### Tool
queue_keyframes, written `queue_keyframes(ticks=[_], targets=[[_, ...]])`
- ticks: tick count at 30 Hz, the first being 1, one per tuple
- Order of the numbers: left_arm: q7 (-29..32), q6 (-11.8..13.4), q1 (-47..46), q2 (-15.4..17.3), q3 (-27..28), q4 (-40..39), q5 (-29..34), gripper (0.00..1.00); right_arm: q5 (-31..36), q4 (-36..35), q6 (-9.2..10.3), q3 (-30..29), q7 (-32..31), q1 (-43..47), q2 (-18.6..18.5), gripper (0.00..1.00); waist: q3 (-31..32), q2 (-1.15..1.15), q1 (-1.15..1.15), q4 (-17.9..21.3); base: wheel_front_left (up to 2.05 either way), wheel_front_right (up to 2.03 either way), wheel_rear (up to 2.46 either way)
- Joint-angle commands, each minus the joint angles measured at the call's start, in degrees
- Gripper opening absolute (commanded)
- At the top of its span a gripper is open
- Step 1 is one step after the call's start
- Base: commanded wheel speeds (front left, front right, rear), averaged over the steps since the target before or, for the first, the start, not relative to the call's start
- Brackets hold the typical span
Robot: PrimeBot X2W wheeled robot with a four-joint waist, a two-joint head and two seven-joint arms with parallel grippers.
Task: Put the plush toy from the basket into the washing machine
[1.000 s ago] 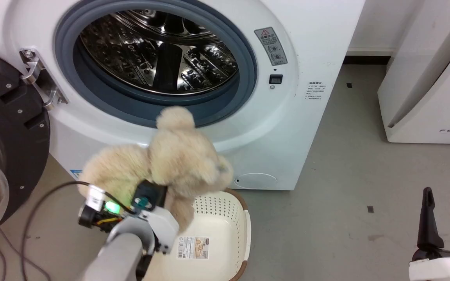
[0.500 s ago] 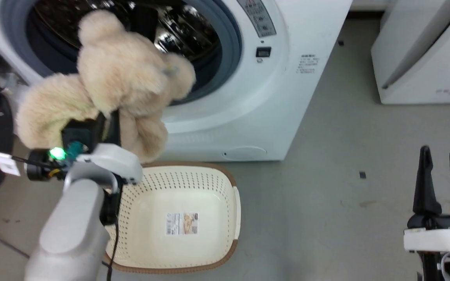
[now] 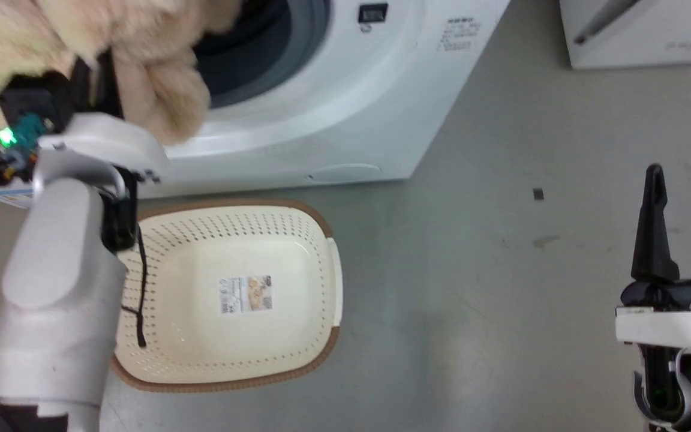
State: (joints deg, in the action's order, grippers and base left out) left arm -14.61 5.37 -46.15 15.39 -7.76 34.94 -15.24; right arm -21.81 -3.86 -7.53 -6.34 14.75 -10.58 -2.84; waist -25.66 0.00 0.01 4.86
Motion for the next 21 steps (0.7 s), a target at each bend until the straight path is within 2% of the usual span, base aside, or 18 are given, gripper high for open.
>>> queue_keyframes(ticks=[1, 10, 21], targets=[[-0.4, 0.1, -2.8, 0.4, 1.2, 0.1, 0.8, 0.0, -0.6, -0.5, 0.04, 0.1, 0.2, -1.7, 0.0, 1.0, -3.7, 0.0, -0.01, 2.4, 0.0, 0.0, 0.0], [-0.4, -1.3, -13.8, 4.2, 5.9, 4.0, 2.0, 0.0, -3.0, -1.0, 0.04, 0.8, 0.2, -5.2, 0.0, 1.0, -11.3, 0.0, -0.01, 7.5, 0.0, 0.0, 0.0], [-0.4, -2.1, -23.6, 7.8, 8.3, 7.0, 3.8, 0.0, -5.6, -1.4, 0.04, 2.1, 0.2, -7.0, 0.0, 1.0, -16.3, 0.0, -0.01, 11.4, 0.0, 0.0, 0.0]])
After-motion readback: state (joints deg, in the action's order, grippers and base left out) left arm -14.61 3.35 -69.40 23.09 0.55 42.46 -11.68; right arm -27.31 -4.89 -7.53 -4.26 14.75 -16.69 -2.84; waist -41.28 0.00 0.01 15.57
